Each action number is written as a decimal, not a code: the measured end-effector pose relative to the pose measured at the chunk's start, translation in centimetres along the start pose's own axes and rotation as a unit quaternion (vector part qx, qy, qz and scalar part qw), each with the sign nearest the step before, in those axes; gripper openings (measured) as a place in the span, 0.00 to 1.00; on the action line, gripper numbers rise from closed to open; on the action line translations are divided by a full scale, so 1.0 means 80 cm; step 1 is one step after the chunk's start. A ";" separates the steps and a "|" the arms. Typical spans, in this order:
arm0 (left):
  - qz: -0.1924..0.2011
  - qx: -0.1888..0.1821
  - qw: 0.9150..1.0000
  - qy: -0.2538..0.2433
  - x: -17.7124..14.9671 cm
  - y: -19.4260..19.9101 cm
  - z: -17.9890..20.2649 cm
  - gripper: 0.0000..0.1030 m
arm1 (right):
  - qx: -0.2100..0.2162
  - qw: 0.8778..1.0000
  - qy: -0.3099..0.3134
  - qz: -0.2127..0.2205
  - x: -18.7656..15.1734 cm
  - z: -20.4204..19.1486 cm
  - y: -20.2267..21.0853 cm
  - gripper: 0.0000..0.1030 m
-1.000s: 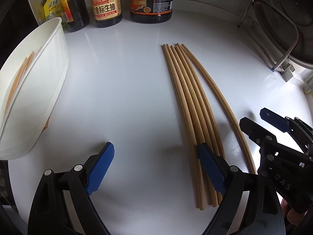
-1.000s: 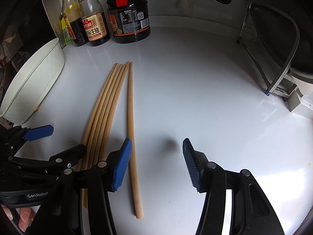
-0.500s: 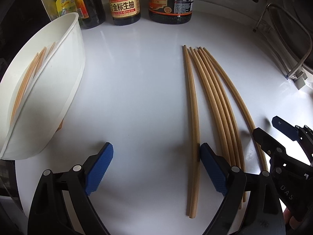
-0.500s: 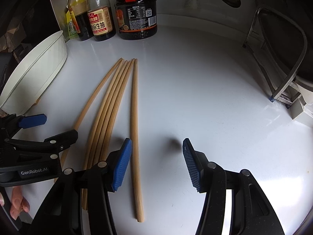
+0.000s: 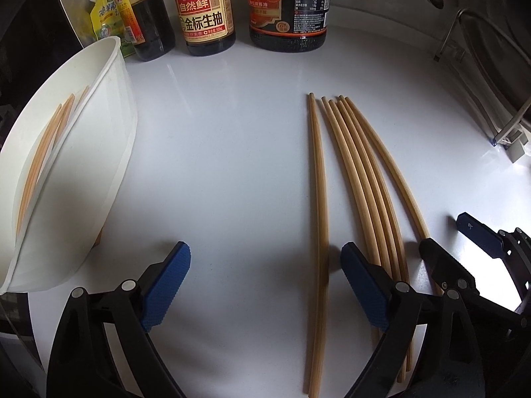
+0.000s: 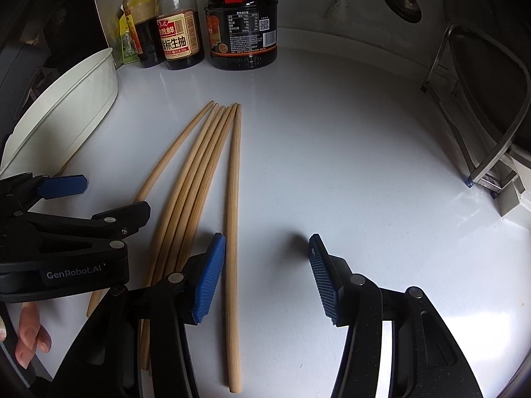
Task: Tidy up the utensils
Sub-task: 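Close the right tool on one chopstick while the left tool grasps another, then carry both held chopsticks up and over the white basin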
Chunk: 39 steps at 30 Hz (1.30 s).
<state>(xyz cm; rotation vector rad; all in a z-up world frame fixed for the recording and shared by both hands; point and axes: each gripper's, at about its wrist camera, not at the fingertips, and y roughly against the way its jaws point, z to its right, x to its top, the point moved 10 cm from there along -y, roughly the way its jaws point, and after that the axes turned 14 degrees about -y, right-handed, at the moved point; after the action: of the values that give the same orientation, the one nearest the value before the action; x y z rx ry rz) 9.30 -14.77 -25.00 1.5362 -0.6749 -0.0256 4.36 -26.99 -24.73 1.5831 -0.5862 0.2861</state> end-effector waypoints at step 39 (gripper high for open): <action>0.111 -0.020 0.993 0.035 0.039 0.166 -0.148 0.07 | 0.104 0.993 -0.017 0.053 0.103 -0.150 0.104 0.06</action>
<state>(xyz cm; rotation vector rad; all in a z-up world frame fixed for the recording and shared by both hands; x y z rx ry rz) 11.54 -4.47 -10.40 1.4092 -0.7807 0.1808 8.81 -16.87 -12.09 1.7621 -0.6866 0.4105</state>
